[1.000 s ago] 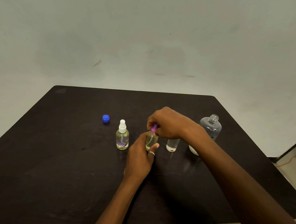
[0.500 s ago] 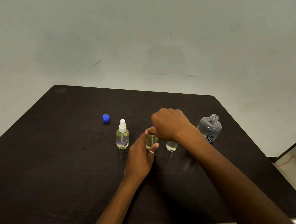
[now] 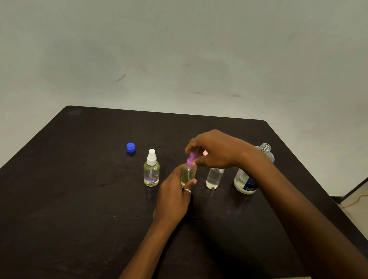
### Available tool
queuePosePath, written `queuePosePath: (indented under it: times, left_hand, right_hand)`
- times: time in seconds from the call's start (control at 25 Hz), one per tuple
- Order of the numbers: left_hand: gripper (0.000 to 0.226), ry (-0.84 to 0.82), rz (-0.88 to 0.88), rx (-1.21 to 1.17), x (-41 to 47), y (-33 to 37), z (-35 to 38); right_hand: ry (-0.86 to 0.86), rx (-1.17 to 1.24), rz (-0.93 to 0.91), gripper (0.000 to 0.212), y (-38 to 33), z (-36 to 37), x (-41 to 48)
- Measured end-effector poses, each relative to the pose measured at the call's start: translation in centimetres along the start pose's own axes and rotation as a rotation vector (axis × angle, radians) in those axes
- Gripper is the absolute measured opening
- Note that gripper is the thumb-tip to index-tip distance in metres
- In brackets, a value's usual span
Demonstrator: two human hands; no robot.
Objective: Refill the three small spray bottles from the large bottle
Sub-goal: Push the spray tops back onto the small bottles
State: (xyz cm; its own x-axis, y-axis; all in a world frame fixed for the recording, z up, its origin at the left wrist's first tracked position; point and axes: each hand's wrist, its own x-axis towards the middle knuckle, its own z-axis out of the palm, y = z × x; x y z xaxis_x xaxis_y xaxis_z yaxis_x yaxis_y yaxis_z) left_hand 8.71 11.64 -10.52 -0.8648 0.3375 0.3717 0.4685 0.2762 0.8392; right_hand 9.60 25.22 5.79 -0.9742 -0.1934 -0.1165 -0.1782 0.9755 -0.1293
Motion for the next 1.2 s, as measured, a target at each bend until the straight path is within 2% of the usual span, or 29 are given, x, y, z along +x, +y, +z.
queuePosePath:
  times: [0.08,0.36,0.56,0.88,1.04,1.2]
  left_hand:
    - [0.023,-0.001,0.007,-0.003,0.0,0.1,-0.1]
    - [0.023,-0.002,0.012,0.013,0.0,-0.1,-0.1]
    - [0.027,0.016,-0.003,0.003,0.0,0.2,-0.1]
    - [0.037,0.062,0.028,0.024,-0.1,0.0,0.0]
    - [0.042,0.066,-0.012,0.034,0.0,0.1,0.0]
    - [0.036,0.065,-0.008,0.02,0.0,0.2,0.1]
  right_hand:
    - [-0.031,-0.017,-0.04,0.035,-0.4,0.3,0.3]
    - [0.049,0.004,-0.006,0.021,-0.5,1.7,1.0]
    - [0.106,0.029,0.074,0.016,-0.6,2.7,1.1]
    - [0.309,-0.005,0.248,0.014,-2.4,4.5,0.9]
    - [0.309,0.046,0.269,0.014,-2.5,4.7,1.2]
    - [0.298,0.068,0.267,0.015,-2.3,4.8,1.4]
